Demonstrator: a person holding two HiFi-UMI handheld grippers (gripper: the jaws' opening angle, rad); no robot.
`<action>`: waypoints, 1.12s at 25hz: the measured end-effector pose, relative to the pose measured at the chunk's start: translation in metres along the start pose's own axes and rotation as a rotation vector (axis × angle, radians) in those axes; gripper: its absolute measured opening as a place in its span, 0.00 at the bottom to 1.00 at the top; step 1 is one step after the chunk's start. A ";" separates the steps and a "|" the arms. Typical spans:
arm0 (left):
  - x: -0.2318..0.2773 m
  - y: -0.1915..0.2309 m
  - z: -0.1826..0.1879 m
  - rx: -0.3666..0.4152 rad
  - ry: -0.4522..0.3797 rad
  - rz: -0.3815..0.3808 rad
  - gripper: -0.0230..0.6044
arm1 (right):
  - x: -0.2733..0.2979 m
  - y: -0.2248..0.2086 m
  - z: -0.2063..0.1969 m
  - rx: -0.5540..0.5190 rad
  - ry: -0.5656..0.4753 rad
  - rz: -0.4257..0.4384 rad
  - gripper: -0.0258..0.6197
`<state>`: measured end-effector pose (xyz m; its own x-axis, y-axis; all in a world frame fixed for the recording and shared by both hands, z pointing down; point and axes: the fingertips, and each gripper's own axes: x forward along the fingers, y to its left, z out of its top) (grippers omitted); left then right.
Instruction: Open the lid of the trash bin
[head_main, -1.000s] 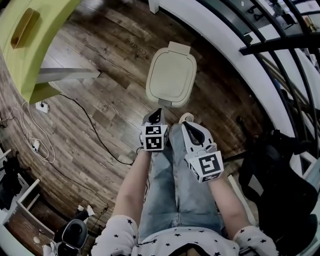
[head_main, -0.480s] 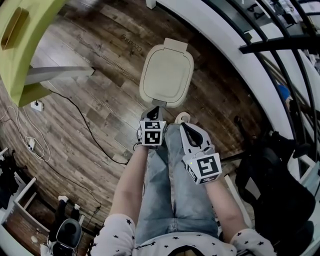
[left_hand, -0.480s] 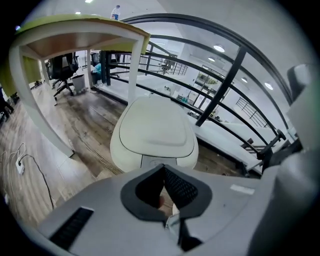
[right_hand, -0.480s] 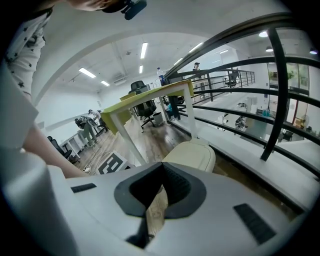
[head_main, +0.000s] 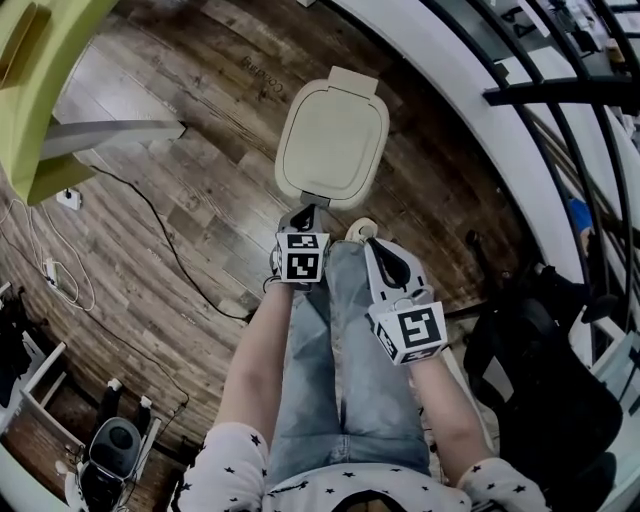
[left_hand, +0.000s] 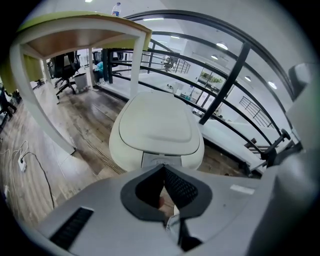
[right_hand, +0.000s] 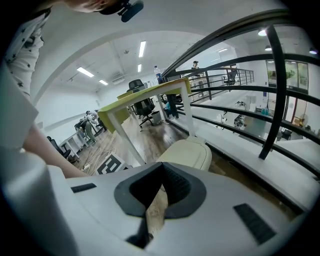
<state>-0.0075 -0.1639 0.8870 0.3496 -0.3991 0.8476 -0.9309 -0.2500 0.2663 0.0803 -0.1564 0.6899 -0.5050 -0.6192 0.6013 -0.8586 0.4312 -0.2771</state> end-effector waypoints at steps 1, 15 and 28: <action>-0.001 0.000 0.001 -0.011 0.000 -0.001 0.05 | 0.000 0.000 0.000 0.000 0.000 0.000 0.03; 0.004 0.001 -0.003 0.000 0.025 0.003 0.05 | -0.001 0.000 0.000 0.023 -0.009 0.001 0.03; -0.002 -0.001 0.004 -0.009 0.029 0.001 0.05 | -0.010 -0.002 0.015 0.010 -0.029 -0.027 0.03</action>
<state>-0.0071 -0.1667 0.8835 0.3452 -0.3734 0.8611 -0.9324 -0.2411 0.2692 0.0862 -0.1610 0.6736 -0.4843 -0.6493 0.5864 -0.8725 0.4077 -0.2692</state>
